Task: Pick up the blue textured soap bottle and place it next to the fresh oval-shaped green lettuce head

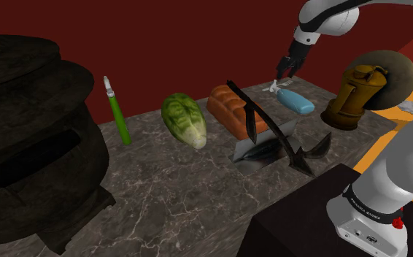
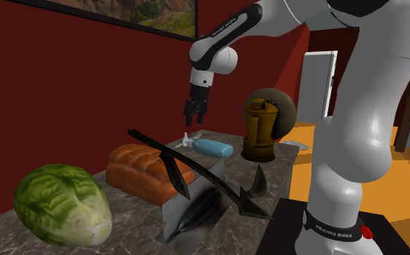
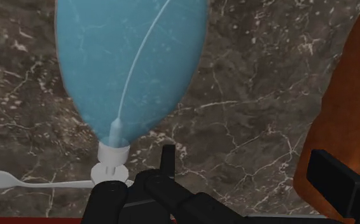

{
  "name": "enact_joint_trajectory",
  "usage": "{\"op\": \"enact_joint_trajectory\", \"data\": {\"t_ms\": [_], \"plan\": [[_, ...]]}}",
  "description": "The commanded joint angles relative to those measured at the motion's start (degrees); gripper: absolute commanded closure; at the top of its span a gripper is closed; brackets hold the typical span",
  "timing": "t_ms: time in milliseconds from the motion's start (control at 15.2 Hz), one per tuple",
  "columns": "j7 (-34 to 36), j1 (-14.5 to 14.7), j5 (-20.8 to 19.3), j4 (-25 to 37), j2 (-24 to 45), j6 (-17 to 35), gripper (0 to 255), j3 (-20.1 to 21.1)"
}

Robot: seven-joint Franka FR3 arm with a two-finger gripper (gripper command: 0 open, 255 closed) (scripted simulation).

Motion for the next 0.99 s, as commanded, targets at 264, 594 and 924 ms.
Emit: {"op": "enact_joint_trajectory", "data": {"t_ms": [264,594,924], "plan": [[-10.2,-1.1,8.7,7.7,13.4,3.3,0,-4.4],[-17.9,-4.8,17.2,16.3,25.3,3.4,0,-4.7],[-20.0,-6.1,20.1,17.4,29.2,5.5,0,-3.6]]}}
